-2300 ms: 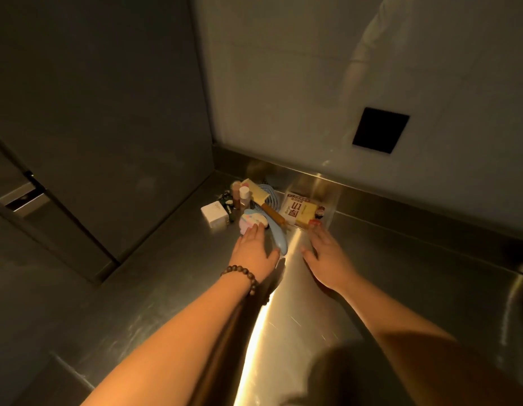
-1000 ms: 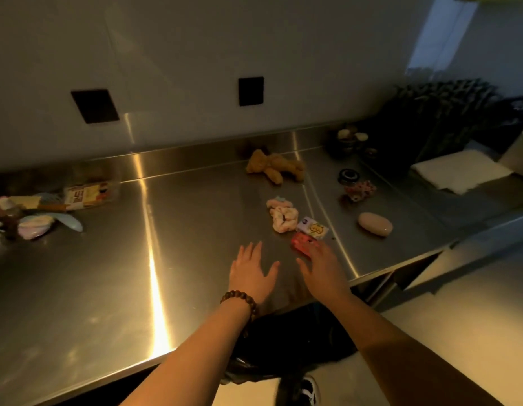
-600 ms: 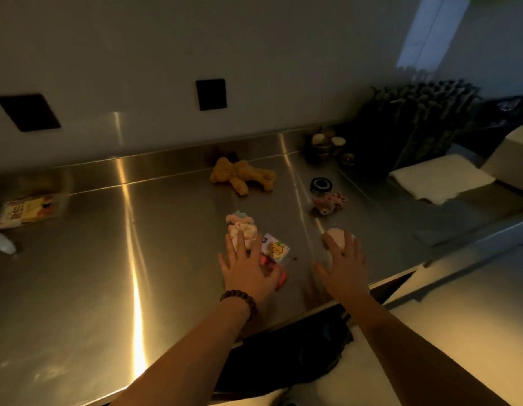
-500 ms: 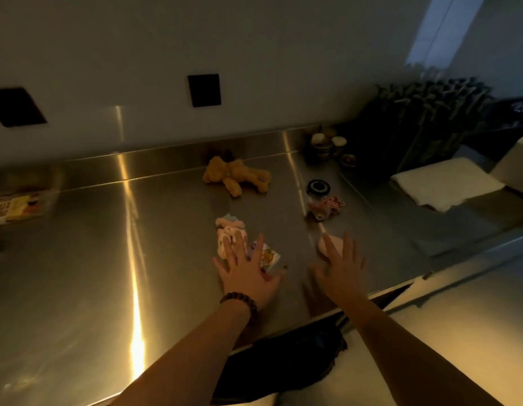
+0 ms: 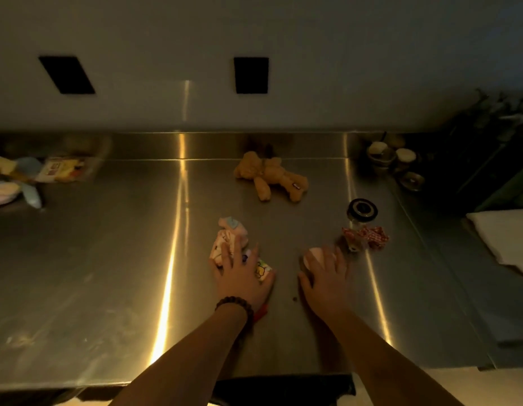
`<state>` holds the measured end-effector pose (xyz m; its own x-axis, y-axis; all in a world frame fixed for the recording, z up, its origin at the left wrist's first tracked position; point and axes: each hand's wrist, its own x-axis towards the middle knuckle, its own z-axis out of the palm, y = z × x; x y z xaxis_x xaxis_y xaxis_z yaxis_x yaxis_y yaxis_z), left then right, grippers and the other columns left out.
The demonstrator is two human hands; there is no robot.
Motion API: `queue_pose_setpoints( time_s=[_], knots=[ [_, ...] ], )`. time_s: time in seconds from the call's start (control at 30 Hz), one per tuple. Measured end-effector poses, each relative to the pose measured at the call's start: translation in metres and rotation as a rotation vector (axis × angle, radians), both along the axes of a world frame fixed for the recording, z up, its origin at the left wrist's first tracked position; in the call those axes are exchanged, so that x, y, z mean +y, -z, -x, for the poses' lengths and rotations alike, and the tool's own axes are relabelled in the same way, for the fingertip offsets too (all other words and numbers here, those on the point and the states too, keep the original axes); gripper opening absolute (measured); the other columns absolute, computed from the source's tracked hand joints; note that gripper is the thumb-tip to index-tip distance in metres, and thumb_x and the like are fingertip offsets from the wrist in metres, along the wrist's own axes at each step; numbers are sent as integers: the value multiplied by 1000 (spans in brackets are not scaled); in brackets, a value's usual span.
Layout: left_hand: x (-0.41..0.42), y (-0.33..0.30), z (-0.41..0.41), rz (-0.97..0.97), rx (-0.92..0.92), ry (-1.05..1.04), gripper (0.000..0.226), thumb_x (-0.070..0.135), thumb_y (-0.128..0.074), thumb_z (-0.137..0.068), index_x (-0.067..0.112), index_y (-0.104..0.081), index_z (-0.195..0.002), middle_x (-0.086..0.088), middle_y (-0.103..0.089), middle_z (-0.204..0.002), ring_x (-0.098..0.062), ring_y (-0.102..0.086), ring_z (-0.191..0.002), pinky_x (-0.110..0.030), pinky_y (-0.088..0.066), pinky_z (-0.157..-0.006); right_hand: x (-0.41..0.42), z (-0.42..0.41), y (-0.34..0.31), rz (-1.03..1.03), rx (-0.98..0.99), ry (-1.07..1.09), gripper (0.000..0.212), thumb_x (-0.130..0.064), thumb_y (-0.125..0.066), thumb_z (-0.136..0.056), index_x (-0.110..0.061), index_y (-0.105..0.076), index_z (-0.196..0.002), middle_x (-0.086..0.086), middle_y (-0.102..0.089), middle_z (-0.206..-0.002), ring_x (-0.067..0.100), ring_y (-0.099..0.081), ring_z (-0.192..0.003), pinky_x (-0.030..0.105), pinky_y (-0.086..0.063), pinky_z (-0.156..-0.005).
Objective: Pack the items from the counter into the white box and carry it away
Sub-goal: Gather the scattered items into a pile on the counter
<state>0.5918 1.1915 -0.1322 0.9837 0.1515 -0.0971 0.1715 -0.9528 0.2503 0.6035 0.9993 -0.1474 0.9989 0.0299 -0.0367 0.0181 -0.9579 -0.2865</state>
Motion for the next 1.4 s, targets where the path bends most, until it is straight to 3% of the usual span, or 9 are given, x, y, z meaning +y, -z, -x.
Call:
queue_pose_setpoints(
  time_s=[0.17,0.37,0.7,0.83,1.07,1.2,1.4],
  knots=[
    [52,0,1,-21,-46,-158,73,76,-21,-77,44,-23,-143,3,0,-158,-29,6,-143,-56,8,-111,61,-28,4,-28,-1,-175,47,-43,-32,-98,-44,-27,-145,5,-16,-160,32,-1,-147,52,5,-117],
    [145,-1,17,-43,-43,-341,74,79,-14,-77,45,-17,-143,7,2,-158,-28,4,-143,-56,5,-112,166,-47,1,65,-10,-463,49,-46,-25,-99,-46,-15,-147,-1,-10,-161,28,2,-147,48,10,-113],
    [367,8,34,-20,-99,-502,67,83,-16,-75,50,-27,-133,11,-11,-156,-24,-3,-143,-50,11,-112,416,-46,-6,114,-81,-768,54,-41,-30,-100,-40,-9,-150,1,-12,-161,30,-3,-148,51,-2,-117],
    [452,9,31,-42,-106,-509,72,84,-12,-75,48,-28,-135,10,-11,-156,-24,-3,-144,-49,16,-109,511,-45,-7,142,-99,-772,59,-39,-38,-98,-35,-13,-151,4,-16,-160,32,-6,-148,54,-5,-116],
    [593,5,24,-61,-119,-542,85,84,-6,-75,38,-24,-144,4,-10,-158,-24,-4,-144,-50,4,-115,656,-49,-4,183,-85,-792,63,-34,-43,-97,-33,-10,-151,6,-10,-161,35,-2,-148,55,3,-114],
    [639,10,11,-62,-127,-576,86,81,-4,-79,32,-19,-148,2,-7,-158,-24,-3,-144,-48,6,-115,712,-59,-5,141,-62,-774,63,-26,-42,-99,-34,-6,-151,5,-6,-162,32,5,-148,53,8,-113],
    [668,14,-23,-29,-133,-675,83,74,0,-84,26,-17,-149,0,-2,-158,-24,3,-144,-50,8,-113,760,-85,-6,163,60,-748,87,-3,-49,-89,-33,3,-151,2,15,-161,33,21,-144,55,13,-113]
  ],
)
